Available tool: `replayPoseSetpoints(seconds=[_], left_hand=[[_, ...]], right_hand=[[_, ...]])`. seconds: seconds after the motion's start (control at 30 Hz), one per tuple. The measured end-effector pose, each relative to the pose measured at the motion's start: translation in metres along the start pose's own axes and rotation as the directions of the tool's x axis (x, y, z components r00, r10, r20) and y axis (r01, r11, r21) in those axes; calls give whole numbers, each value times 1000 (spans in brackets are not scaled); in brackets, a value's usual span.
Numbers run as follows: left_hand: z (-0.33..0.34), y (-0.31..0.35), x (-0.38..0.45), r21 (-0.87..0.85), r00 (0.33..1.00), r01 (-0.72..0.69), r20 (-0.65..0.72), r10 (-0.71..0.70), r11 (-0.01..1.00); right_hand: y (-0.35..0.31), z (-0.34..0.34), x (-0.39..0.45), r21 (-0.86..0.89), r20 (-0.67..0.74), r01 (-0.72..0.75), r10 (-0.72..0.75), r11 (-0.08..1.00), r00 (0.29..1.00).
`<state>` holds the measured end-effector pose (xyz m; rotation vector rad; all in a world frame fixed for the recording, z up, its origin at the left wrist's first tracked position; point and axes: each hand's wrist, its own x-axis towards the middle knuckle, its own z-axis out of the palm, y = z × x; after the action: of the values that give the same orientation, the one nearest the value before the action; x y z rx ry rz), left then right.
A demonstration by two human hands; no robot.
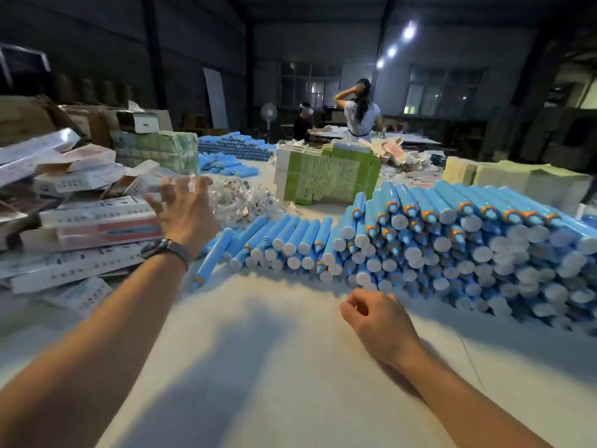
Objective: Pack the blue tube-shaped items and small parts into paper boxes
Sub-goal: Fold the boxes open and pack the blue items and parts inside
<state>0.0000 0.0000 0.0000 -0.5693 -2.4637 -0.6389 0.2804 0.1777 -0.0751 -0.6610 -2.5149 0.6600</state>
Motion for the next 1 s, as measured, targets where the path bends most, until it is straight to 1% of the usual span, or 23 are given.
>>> replayPoseSetpoints(seconds=[0.07, 0.13, 0.2, 0.3, 0.37, 0.43, 0.47, 0.5, 0.53, 0.57, 0.6, 0.63, 0.67, 0.7, 0.73, 0.77, 0.8, 0.83, 0.87, 0.9, 0.93, 0.97, 1.0], left_hand=[[-7, -19, 6, 267, 986, 86, 115, -121, 960], [-9, -39, 10, 451, 968, 88, 172, -184, 888], [-3, -46, 8, 495, 979, 59, 142, -148, 867], [-2, -46, 5, 487, 993, 42, 74, -88, 872], [-9, -36, 1, 384, 1000, -8, 28, -3, 923], [-22, -12, -3, 192, 989, -122, -55, 135, 974], [-30, 3, -5, 67, 971, -195, -129, 202, 978], [-40, 19, -7, -67, 945, -270, -211, 251, 961], [-50, 36, -12, -201, 917, -334, -295, 268, 921], [-58, 52, -18, -344, 895, -384, -365, 255, 857], [-64, 66, -25, -491, 888, -412, -405, 217, 767], [-69, 76, -32, -641, 895, -417, -414, 167, 645], [-72, 84, -39, -781, 916, -389, -382, 118, 488], [-73, 90, -46, -892, 944, -328, -316, 90, 310], [-72, 93, -52, -957, 968, -249, -241, 64, 152], [-68, 93, -57, -985, 986, -164, -164, 16, 44], [-62, 91, -59, -997, 997, -66, -64, -51, -33], [-55, 88, -60, -993, 990, 47, 61, -124, -109], [-46, 82, -60, -968, 963, 162, 197, -183, -193], [-36, 77, -60, -924, 920, 269, 329, -211, -271], [-25, 72, -63, -881, 874, 365, 436, -214, -302], [-14, 68, -68, -845, 836, 448, 512, -197, -292], [-2, 63, -73, -817, 813, 508, 560, -161, -273]], right_hand=[[-1, 1, 1, -18, 5, 19, -19, 1000, 1000], [1, 2, -1, -17, 13, 28, -28, 999, 1000], [3, 3, 1, 11, 10, 44, -44, 999, 999], [5, 4, 3, 8, -3, 67, -67, 998, 998], [4, 5, 3, -7, -3, 75, -75, 997, 997], [3, 5, 2, -22, 10, 70, -69, 997, 998], [2, 5, 2, -30, 16, 57, -56, 998, 998], [1, 5, 1, -24, 12, 43, -42, 999, 999], [-1, 4, 1, 1, 5, 24, -24, 1000, 1000], [-3, 4, 1, 43, -6, 17, -17, 999, 1000], [-7, 2, 4, 89, -21, 28, -26, 996, 999], [-13, 0, 7, 147, -35, 58, -54, 987, 998], [-22, -3, 12, 234, -33, 86, -80, 969, 996], [-33, -6, 17, 368, -8, 93, -96, 925, 995], [-44, -7, 21, 514, 38, 77, -112, 855, 993], [-52, -7, 25, 634, 101, 38, -132, 772, 986], [-58, -6, 28, 708, 148, 0, -148, 706, 978], [-62, -3, 29, 758, 164, -23, -156, 652, 974], [-64, 1, 29, 788, 148, -25, -150, 615, 978], [-66, 5, 28, 797, 100, -11, -114, 604, 988], [-66, 9, 28, 788, 24, 17, -57, 616, 998], [-65, 12, 28, 780, -57, 44, 0, 625, 998], [-64, 15, 29, 785, -120, 66, 47, 616, 992]])
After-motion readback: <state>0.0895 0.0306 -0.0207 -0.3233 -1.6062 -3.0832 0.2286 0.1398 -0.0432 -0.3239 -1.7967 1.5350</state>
